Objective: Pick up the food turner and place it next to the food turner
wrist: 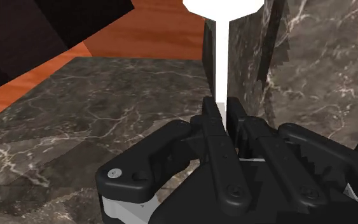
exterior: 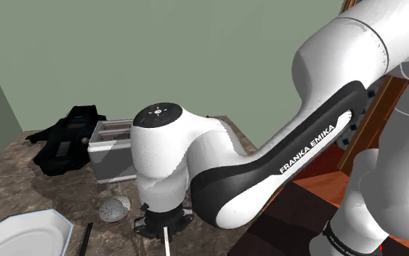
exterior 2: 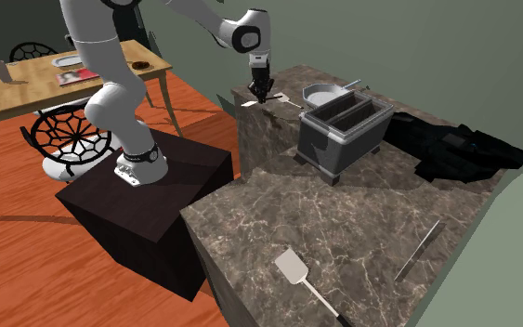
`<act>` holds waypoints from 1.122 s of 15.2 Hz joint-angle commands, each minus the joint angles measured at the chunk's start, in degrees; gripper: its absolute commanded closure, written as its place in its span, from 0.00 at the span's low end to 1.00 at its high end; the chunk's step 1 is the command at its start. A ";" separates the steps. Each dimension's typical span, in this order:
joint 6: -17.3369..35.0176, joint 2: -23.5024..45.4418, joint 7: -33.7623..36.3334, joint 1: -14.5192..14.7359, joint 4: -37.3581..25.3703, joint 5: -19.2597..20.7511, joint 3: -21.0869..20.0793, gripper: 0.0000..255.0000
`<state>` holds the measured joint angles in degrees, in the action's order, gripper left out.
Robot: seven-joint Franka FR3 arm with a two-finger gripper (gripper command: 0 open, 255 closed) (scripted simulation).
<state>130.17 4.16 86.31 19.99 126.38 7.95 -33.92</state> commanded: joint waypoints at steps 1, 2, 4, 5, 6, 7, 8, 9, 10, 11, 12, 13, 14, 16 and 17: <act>-0.37 1.84 3.78 1.66 -1.55 1.45 -1.05 1.00; -0.80 2.77 5.55 2.56 -2.56 2.16 -1.56 1.00; -1.75 4.78 9.07 4.53 -4.77 3.67 -2.41 1.00; -2.28 5.87 10.81 5.57 -5.98 4.47 -2.77 1.00; -2.84 7.01 12.54 6.67 -7.25 5.29 -3.07 1.00; -3.44 8.20 14.24 7.82 -8.60 6.12 -3.32 1.00; -4.07 9.43 15.91 9.02 -10.02 6.97 -3.51 1.00; -4.74 10.70 17.54 10.24 -11.50 7.82 -3.69 1.00; -5.45 12.01 19.13 11.52 -13.06 8.67 -3.81 1.00; -6.19 13.36 20.68 12.84 -14.70 9.51 -3.88 1.00; -6.96 14.74 22.18 14.19 -16.40 10.34 -3.93 1.00; -7.78 16.15 23.61 15.59 -18.19 11.16 -3.93 1.00; -8.62 17.58 24.98 17.07 -20.05 11.93 -3.84 1.00; -10.42 20.54 27.55 20.07 -24.02 13.45 -3.65 1.00; -11.37 22.05 28.72 21.63 -26.13 14.16 -3.49 1.00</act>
<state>119.35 24.90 113.38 40.00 101.69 21.36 -37.44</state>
